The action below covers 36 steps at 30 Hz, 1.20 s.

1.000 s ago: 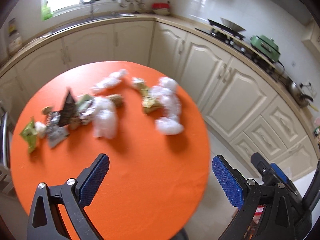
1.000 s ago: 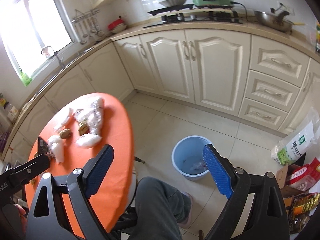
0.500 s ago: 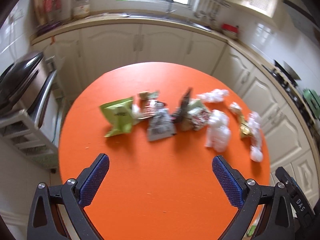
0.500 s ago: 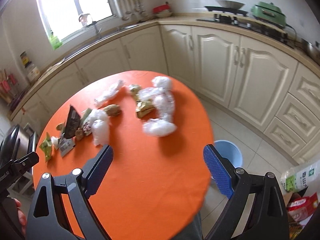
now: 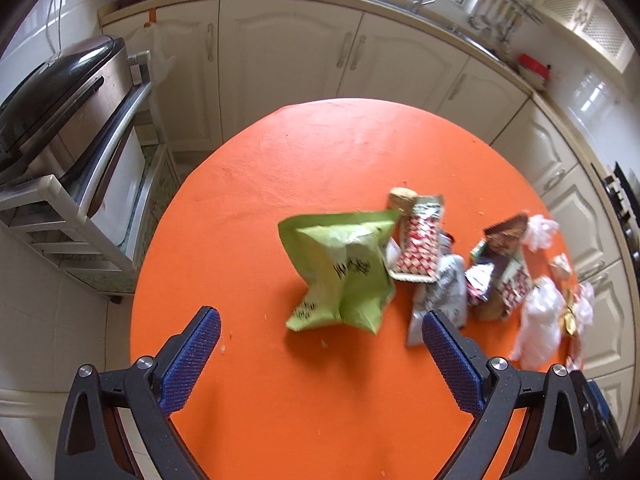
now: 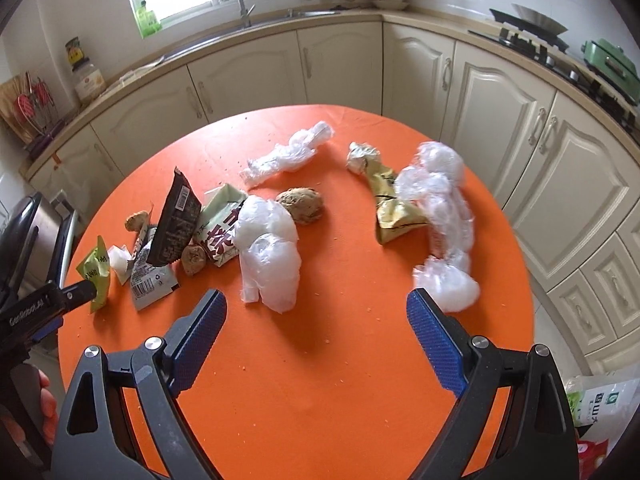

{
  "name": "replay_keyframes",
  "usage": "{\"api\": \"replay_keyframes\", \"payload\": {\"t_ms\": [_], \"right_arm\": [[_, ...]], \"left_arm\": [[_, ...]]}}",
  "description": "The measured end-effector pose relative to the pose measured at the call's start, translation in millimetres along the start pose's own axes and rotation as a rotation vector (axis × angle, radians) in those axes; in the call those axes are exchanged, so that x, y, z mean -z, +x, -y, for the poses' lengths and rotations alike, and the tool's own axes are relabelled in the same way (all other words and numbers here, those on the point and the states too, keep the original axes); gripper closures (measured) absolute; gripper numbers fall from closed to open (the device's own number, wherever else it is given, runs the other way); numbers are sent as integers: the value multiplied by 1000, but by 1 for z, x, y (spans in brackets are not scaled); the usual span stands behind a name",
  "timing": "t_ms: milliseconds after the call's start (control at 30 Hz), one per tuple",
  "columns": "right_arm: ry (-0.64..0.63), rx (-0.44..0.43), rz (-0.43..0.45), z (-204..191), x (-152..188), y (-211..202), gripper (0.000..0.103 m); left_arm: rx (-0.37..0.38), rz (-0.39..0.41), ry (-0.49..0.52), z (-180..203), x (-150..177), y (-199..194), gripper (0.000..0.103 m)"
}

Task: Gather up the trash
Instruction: 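Grasp the green snack bag with the left tool while the right tool grasps a plastic bag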

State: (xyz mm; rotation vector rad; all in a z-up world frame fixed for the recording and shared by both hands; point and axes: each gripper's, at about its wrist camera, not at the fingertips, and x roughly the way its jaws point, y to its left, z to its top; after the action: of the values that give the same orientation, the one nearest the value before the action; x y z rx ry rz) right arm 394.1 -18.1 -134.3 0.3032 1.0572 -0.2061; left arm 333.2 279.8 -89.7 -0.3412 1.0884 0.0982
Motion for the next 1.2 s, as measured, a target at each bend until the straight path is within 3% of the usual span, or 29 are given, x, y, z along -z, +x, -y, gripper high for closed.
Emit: {"api": "replay_keyframes", "payload": {"t_ms": [100,200,267,300,433,467,767,800,900,1200], "right_arm": [[-10,0,-32,-5,-4,14,10],[-25,3,-52,-9,-10,24,10],[-34,5,-55,-11,-14,28,10],[-35,7,-58,-11,-16,31,10],[-26,23,-71,-10,-22,38,10],[-25,27,-74,-10,-24,40,10],[-114,18,-135,-34,-33,70,11],[-122,21,-148,-36,-31,74,16],[-123,14,-188,-37,-26,80,61],[-77,-22,-126,-18,-25,54,66]], "left_arm": [[-16,-15,-16,-4,-19,22,8],[-34,-13,-18,-4,-30,34,17],[-36,1,-10,-4,-33,38,31],[-49,14,-7,-3,-34,37,47],[-12,17,-20,-7,-37,36,58],[-12,21,-24,-9,-36,34,73],[30,15,-32,-21,-11,23,83],[34,15,-30,-22,-10,21,86],[28,26,-12,-21,-5,14,88],[48,61,22,-13,9,-15,90]]}}
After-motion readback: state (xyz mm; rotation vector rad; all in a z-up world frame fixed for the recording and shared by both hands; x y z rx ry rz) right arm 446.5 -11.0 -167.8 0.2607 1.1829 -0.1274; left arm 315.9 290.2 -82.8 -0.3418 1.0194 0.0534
